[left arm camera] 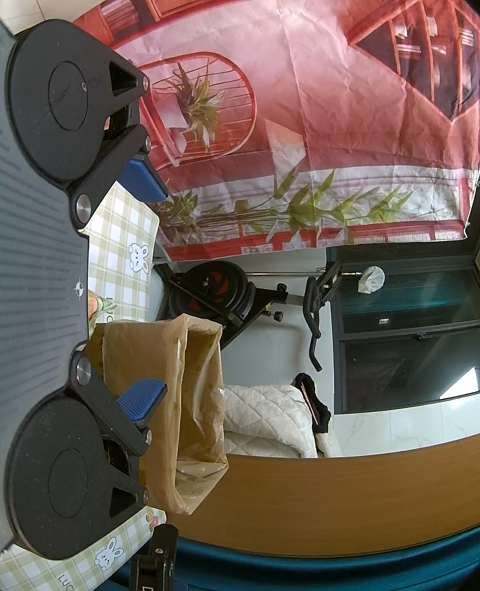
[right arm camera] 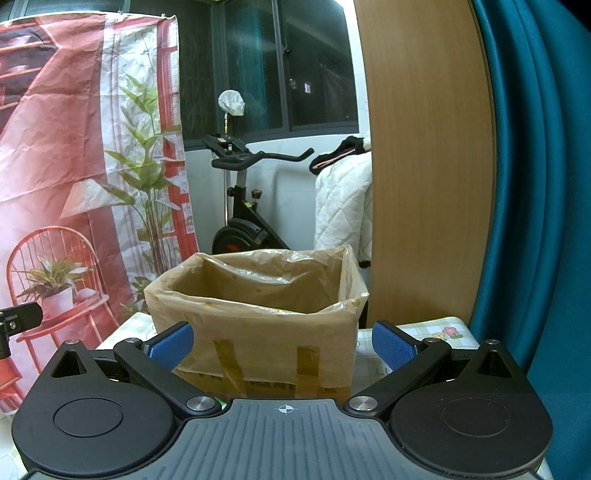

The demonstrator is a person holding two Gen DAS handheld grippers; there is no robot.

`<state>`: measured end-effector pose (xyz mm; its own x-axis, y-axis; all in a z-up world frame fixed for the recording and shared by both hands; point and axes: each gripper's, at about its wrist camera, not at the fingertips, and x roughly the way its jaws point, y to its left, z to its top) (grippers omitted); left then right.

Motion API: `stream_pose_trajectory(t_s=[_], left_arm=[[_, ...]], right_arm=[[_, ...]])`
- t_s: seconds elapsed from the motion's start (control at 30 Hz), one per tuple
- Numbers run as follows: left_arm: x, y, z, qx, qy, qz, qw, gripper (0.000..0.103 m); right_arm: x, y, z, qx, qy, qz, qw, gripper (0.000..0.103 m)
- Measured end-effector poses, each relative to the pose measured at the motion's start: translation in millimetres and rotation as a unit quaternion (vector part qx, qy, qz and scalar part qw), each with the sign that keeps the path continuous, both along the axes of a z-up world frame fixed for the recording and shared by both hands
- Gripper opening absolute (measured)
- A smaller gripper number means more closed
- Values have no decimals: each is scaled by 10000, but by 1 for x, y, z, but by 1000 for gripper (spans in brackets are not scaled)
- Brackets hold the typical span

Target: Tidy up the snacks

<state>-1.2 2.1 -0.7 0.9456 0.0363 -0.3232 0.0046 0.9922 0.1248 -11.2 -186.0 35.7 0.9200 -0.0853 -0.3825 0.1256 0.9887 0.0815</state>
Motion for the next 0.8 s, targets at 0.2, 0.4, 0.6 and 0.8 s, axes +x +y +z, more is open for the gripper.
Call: stream_pose_trajectory(t_s=[0.2,0.4,0.6,0.8], left_arm=[[-1,0,0,-8,-1,-3,10000,102],[0,0,0,-7,0,-4,10000,102],[-1,0,0,-9,-3,-4,10000,102],[-1,0,0,-10,-2,0,10000,102]], right_arm=[[0,0,0,-1,2,3,10000,102],[0,0,0,-7,3,2,10000,102],[0,1,0,-12,-1,5,10000,102],[0,1,0,-18,3,1,10000,102]])
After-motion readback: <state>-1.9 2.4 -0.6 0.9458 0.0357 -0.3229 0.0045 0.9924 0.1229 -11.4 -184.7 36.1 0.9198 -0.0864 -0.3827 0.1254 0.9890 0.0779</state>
